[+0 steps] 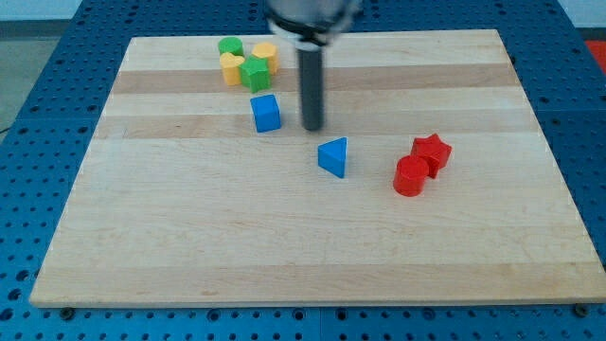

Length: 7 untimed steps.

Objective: Slide the blue triangle closer to the green star

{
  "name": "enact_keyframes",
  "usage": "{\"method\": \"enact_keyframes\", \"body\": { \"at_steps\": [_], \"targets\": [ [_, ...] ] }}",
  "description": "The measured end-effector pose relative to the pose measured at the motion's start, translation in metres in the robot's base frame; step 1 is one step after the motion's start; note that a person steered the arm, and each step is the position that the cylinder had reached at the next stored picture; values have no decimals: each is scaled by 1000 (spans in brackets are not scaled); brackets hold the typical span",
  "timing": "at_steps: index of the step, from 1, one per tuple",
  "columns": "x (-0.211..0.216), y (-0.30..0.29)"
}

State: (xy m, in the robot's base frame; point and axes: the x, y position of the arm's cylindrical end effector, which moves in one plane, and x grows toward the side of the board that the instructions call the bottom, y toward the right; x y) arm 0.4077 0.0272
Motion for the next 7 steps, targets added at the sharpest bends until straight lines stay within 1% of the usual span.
{"method": "enact_keyframes", "body": {
  "at_steps": [1, 2, 3, 4, 5, 6, 7],
  "targets": [
    [3, -37],
    [-21, -71],
    [-50, -75],
    [-41, -69],
    [-30, -3],
    [20, 58],
    [36, 54]
  ]
}}
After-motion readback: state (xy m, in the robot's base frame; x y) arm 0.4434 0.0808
